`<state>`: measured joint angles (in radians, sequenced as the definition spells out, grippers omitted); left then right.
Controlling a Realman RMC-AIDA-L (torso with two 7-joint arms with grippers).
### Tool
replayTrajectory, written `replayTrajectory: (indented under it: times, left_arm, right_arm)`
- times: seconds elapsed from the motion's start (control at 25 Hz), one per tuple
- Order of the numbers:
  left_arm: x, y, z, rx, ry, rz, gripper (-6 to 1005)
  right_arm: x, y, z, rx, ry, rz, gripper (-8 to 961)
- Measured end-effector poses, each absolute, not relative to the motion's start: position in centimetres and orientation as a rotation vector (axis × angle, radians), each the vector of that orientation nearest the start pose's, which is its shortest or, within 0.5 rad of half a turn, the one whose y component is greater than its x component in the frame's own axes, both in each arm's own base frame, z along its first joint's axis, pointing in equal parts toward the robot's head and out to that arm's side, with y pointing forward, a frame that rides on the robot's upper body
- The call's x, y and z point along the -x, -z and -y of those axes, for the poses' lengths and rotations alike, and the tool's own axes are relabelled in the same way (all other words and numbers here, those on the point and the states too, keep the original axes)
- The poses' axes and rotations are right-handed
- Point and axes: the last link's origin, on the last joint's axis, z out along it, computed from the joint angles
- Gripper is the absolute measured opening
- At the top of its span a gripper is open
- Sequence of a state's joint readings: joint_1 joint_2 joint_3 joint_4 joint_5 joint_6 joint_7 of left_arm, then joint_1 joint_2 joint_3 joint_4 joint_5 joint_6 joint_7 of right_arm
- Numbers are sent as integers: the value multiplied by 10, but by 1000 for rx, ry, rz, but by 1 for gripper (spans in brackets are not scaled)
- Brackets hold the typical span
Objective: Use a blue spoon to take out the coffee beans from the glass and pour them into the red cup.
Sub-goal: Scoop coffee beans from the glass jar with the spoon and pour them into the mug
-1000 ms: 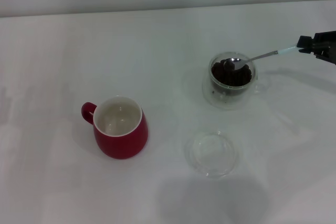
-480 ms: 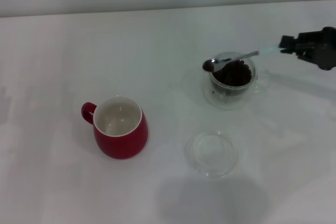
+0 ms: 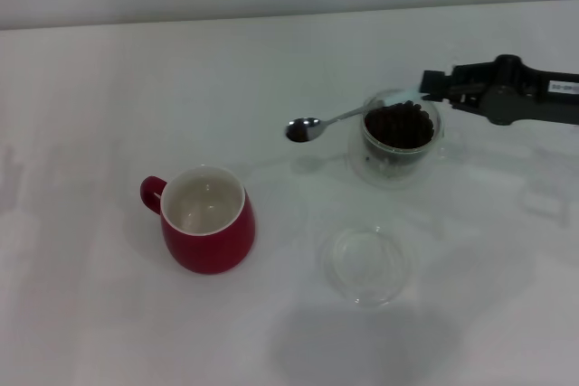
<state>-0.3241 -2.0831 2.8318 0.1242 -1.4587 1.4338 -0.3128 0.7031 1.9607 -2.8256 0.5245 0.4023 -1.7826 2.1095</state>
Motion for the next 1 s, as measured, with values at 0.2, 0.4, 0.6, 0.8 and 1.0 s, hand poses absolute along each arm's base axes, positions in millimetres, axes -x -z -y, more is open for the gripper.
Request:
replayTrajectory:
  times: [0.2, 0.4, 0.6, 0.8, 1.0]
  left_arm:
    - [351, -5, -275, 1404, 884, 630, 729]
    - [350, -4, -275, 1404, 889, 632, 729]
    - [350, -4, -275, 1404, 889, 632, 729]
    - [349, -4, -277, 1406, 892, 632, 729]
    - [348, -4, -278, 1408, 895, 629, 729]
  right_arm:
    - [-284, -42, -332, 2228, -1041, -1904, 148]
    - [-272, -23, -331, 2306, -1063, -1884, 148]
    - [-265, -7, -332, 2362, -1091, -1825, 148]
    - [-262, 5, -335, 2385, -1084, -1753, 148]
    - [-262, 9, -334, 2408, -1083, -1686, 148]
